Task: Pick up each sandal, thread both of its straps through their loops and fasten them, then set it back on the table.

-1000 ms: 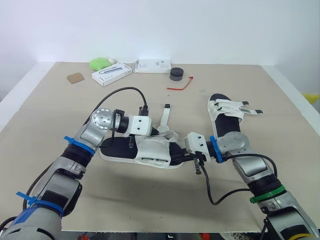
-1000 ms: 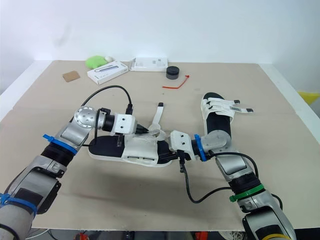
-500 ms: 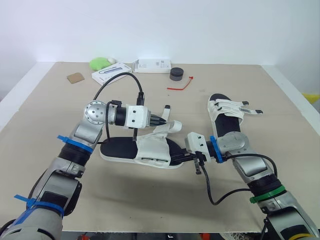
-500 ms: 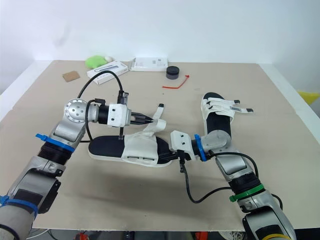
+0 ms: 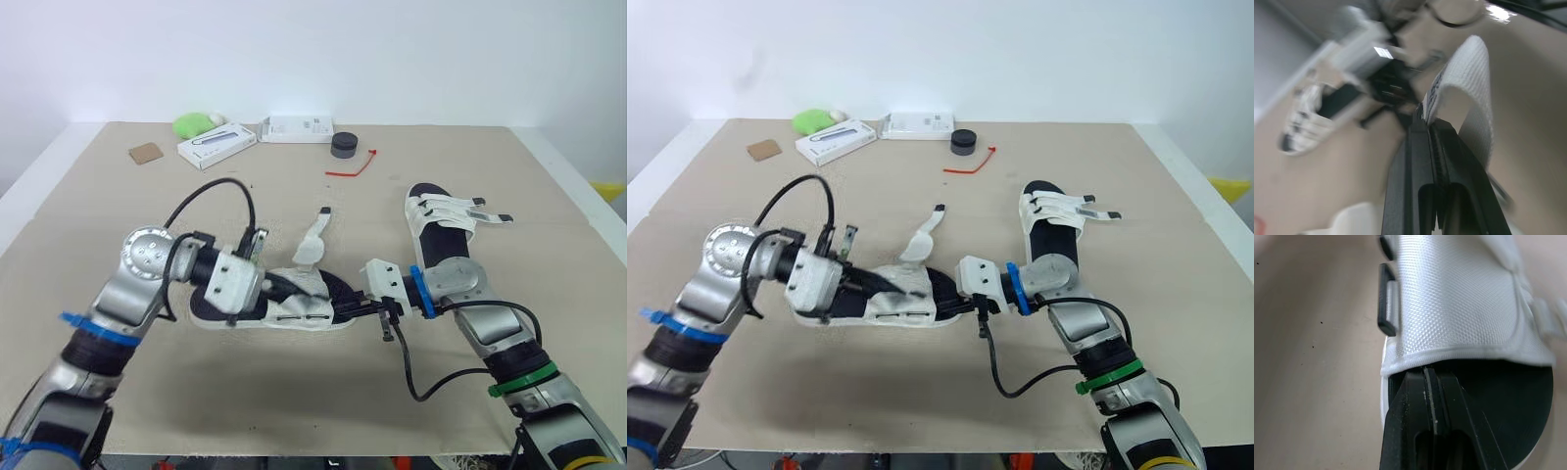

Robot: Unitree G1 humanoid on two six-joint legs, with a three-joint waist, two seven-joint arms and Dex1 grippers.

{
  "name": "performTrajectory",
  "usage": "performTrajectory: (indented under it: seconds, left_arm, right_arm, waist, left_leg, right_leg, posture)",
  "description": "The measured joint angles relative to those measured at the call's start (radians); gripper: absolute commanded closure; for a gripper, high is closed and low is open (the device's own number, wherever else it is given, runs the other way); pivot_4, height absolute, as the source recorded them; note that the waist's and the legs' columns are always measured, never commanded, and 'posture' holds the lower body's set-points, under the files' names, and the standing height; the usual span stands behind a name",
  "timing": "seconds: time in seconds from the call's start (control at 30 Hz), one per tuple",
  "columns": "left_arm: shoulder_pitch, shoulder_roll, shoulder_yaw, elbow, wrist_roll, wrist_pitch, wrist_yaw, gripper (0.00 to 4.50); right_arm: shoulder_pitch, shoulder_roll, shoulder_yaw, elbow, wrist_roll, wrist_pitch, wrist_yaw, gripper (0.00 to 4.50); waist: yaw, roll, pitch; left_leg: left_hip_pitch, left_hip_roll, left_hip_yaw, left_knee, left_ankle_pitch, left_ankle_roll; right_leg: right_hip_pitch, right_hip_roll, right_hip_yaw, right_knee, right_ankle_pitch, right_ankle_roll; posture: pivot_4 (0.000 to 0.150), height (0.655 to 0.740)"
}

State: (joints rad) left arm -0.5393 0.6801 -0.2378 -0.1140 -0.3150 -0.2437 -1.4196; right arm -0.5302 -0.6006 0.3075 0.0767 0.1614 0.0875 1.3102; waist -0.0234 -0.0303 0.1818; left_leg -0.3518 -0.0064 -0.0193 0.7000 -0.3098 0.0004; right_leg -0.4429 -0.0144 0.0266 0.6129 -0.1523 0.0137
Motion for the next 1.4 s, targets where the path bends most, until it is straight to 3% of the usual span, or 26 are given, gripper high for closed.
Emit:
performTrajectory:
  seconds: [0.17, 0.4, 0.5, 0.77, 1.17, 1.27, 1.4]
  left_arm:
    - [0.069, 0.053, 0.001, -0.037, 0.001, -0.051, -0.045, 4.47]
    - [0.078, 0.045, 0.002, -0.033, 0.056, -0.153, -0.006, 4.47]
    - [0.074, 0.026, 0.002, -0.023, 0.075, -0.180, 0.023, 3.67]
    - [0.035, 0.005, 0.002, -0.009, 0.080, -0.293, 0.042, 0.11]
    - [0.008, 0.043, 0.084, 0.146, 0.110, -0.367, 0.126, 0.04]
    - [0.143, 0.107, 0.107, 0.159, 0.080, -0.301, 0.120, 0.04]
    - [0.184, 0.121, 0.114, 0.162, 0.079, -0.280, 0.125, 0.04]
  right_arm:
    - [-0.007, 0.004, 0.002, 0.009, -0.001, -0.006, 0.001, 4.50]
    - [-0.009, 0.009, 0.002, 0.018, -0.001, -0.010, 0.001, 4.50]
    - [-0.010, 0.011, 0.003, 0.018, -0.002, -0.010, 0.001, 4.50]
    - [-0.016, 0.012, 0.007, 0.026, -0.007, -0.015, 0.002, 4.50]
    - [-0.018, 0.011, 0.007, 0.028, -0.010, -0.024, 0.007, 4.50]
    - [-0.021, 0.013, 0.008, 0.039, -0.010, -0.033, 0.016, 4.50]
    - [-0.025, 0.015, 0.007, 0.048, -0.010, -0.033, 0.018, 4.50]
  waist:
    - [0.001, 0.000, 0.000]
    - [0.002, 0.000, 0.000]
    - [0.002, 0.000, 0.000]
    - [0.002, 0.000, 0.000]
    - [0.002, 0.000, 0.000]
    - [0.000, 0.000, 0.000]
    - [0.002, 0.000, 0.000]
  left_leg:
    - [0.000, 0.000, 0.001, 0.000, 0.000, 0.000]
    - [0.000, 0.000, 0.001, 0.000, 0.000, 0.000]
    - [0.000, 0.000, 0.001, 0.000, 0.000, 0.000]
    - [0.000, 0.000, 0.001, 0.000, 0.000, 0.000]
    - [0.000, 0.000, 0.001, 0.000, 0.000, 0.000]
    - [0.001, 0.001, 0.000, 0.000, -0.001, 0.001]
    - [0.001, 0.001, 0.000, 0.000, -0.001, 0.001]
  right_leg:
    - [0.000, 0.000, 0.000, 0.000, 0.000, 0.000]
    - [0.000, 0.000, -0.001, 0.000, 0.000, 0.000]
    - [0.000, 0.000, -0.001, 0.000, 0.000, 0.000]
    - [0.000, 0.000, -0.001, 0.000, 0.000, -0.001]
    - [0.000, 0.000, -0.001, 0.000, 0.000, -0.001]
    - [0.000, 0.000, -0.001, 0.000, 0.000, -0.001]
    - [0.000, 0.000, -0.001, 0.000, 0.000, -0.001]
  posture:
    - [0.150, 0.7400]
    - [0.150, 0.7400]
    - [0.150, 0.7400]
    - [0.150, 0.7400]
    - [0.150, 0.7400]
    - [0.150, 0.7400]
    - [0.150, 0.7400]
